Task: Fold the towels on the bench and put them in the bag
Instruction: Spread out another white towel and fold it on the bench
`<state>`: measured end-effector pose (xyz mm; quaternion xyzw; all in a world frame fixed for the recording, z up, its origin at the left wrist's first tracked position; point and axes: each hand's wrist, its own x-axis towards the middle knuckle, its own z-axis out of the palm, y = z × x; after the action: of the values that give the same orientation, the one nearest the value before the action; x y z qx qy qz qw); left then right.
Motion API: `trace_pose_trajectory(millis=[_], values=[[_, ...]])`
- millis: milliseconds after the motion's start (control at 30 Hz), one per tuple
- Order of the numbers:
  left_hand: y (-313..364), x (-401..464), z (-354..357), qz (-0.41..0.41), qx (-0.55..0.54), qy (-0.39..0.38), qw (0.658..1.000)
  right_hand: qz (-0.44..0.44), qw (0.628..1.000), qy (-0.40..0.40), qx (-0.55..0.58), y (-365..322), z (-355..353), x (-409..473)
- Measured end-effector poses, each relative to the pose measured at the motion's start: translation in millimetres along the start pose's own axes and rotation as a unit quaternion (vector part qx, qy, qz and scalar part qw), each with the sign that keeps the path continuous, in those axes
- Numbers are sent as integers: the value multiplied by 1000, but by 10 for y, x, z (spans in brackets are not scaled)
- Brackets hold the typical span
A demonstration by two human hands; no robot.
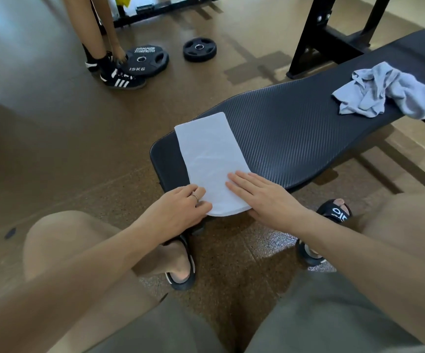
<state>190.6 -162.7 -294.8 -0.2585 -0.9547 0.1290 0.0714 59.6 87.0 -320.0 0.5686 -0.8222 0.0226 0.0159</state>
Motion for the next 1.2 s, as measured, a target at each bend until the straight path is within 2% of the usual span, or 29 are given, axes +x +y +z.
trace_pose_trajectory(millis=[100, 233, 367, 600, 733, 833, 933, 1067, 1133, 1200], values=[[32, -16, -33, -8, -1, 0, 1000, 3, 999, 16, 27, 18, -8, -58], [155, 24, -83, -65, -1, -56, 996, 22, 995, 54, 86, 32, -51, -97], [189, 105, -71, -79, -13, -34, 996, 42, 987, 79, 134, 37, -147, -81], [70, 18, -100, -100, -105, 31, 989, 41, 983, 71, 166, 112, -284, -53], [-89, -8, -125, -145, -152, -25, 977, 63, 977, 49, 200, 145, -256, -5], [-181, -10, -146, -183, -231, -63, 954, 123, 939, 60, 317, 173, -315, 97], [-273, 50, -180, -240, -323, -59, 914, 193, 898, 45, 393, 232, -367, 235], [-354, 201, -133, -319, -420, -18, 849, 264, 872, 49, 410, 264, -388, 431], [-365, 255, -64, -368, -460, 6, 808, 289, 869, 51, 399, 248, -364, 510], [-378, 320, -16, -404, -470, 12, 785, 311, 872, 59, 373, 232, -324, 562]])
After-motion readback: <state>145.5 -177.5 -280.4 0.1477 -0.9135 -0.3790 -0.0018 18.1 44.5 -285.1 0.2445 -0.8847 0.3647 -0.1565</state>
